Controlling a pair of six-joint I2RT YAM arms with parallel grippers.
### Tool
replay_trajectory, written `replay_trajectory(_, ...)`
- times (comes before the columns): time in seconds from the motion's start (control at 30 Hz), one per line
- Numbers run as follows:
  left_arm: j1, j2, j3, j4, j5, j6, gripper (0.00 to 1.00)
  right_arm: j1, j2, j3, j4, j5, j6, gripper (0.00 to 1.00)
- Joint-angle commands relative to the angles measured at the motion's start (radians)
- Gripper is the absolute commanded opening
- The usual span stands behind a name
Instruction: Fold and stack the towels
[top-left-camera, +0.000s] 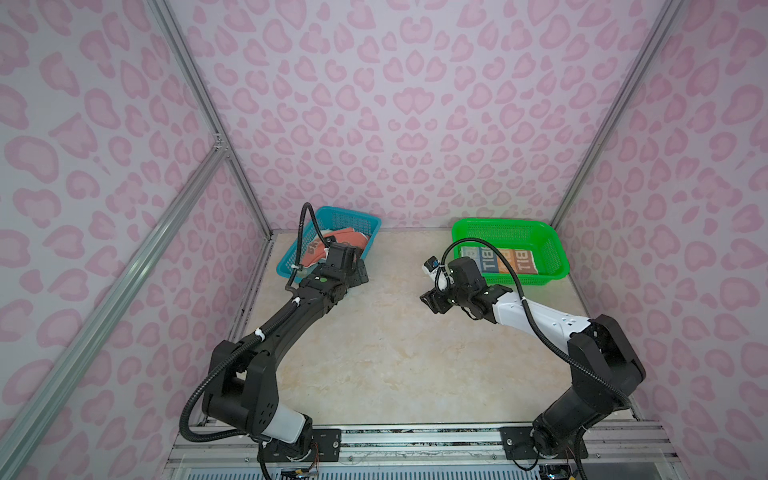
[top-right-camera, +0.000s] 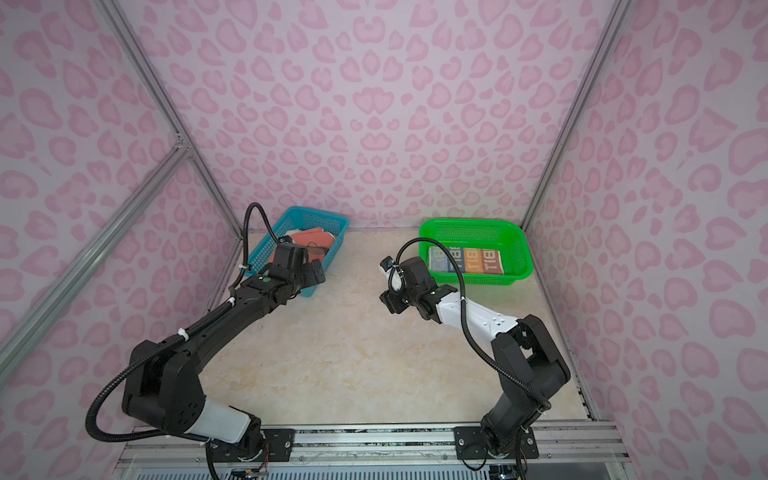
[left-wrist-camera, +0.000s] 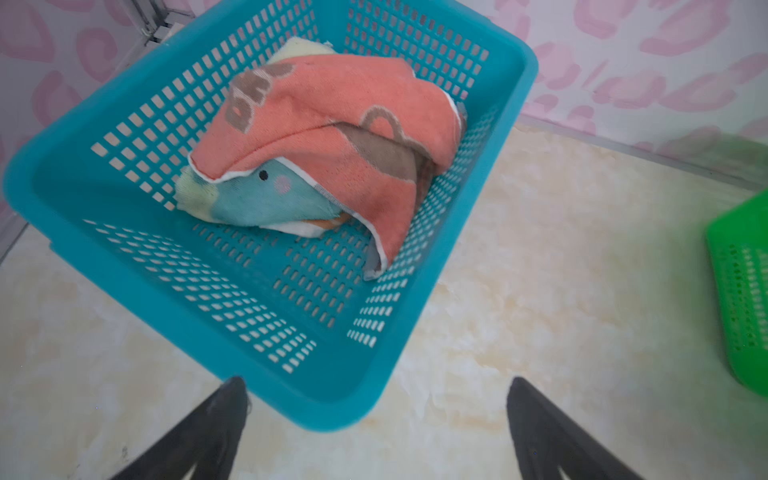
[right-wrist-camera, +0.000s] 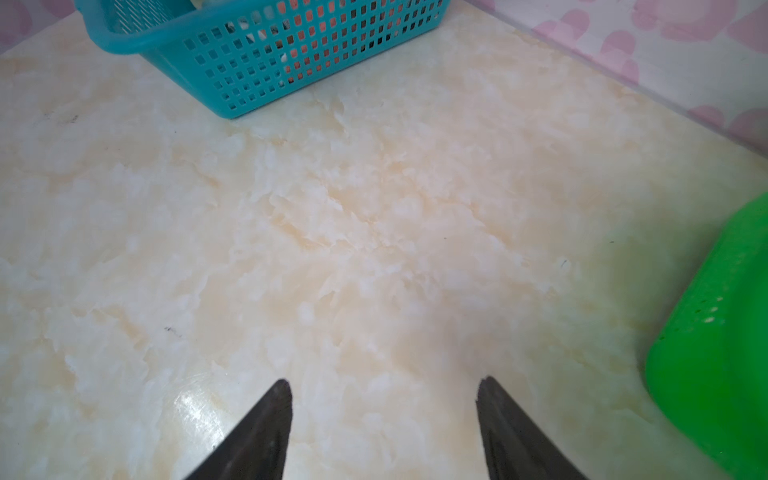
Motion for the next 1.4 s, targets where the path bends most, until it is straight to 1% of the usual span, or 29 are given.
replay_trajectory(0.0,0.039,0.076,0.083,-0.034,0.020,-0.013,0.98,0.014,0.000,-0.034,0.029,0.017,0.035,0.70)
replay_trajectory(0.23,0.125,0.279,0.301,-0.119,0.057,-0.031,0.95,0.015,-0.027,-0.090,-0.022,0.045,0.044,0.70)
replay_trajectory(0.4,0.181,0.400,0.405,-0.180,0.087,-0.067,0.92,0.015,-0.042,-0.129,-0.020,0.046,0.061,0.71)
replay_trajectory(0.53,0.214,0.467,0.445,-0.178,0.086,-0.083,0.90,0.015,-0.029,-0.131,-0.028,0.032,0.070,0.70)
replay_trajectory(0.7,0.236,0.533,0.482,-0.128,0.082,-0.082,0.88,0.017,0.006,-0.119,-0.033,0.004,0.080,0.70)
replay_trajectory(0.8,0.244,0.560,0.502,-0.094,0.074,-0.078,0.88,0.019,0.024,-0.114,-0.037,-0.001,0.087,0.70)
replay_trajectory(1.07,0.262,0.618,0.545,-0.023,0.071,-0.110,0.81,0.020,0.059,-0.092,-0.050,-0.012,0.092,0.70)
replay_trajectory(1.13,0.267,0.645,0.573,-0.030,0.079,-0.117,0.79,0.021,0.067,-0.087,-0.055,-0.012,0.092,0.70)
replay_trajectory(1.23,0.271,0.673,0.603,-0.027,0.086,-0.121,0.73,0.022,0.077,-0.079,-0.055,-0.014,0.094,0.70)
replay_trajectory(1.3,0.275,0.685,0.613,-0.028,0.086,-0.126,0.63,0.023,0.083,-0.076,-0.054,-0.013,0.096,0.69)
replay_trajectory(1.37,0.276,0.691,0.615,-0.017,0.090,-0.129,0.56,0.023,0.088,-0.076,-0.049,-0.016,0.100,0.69)
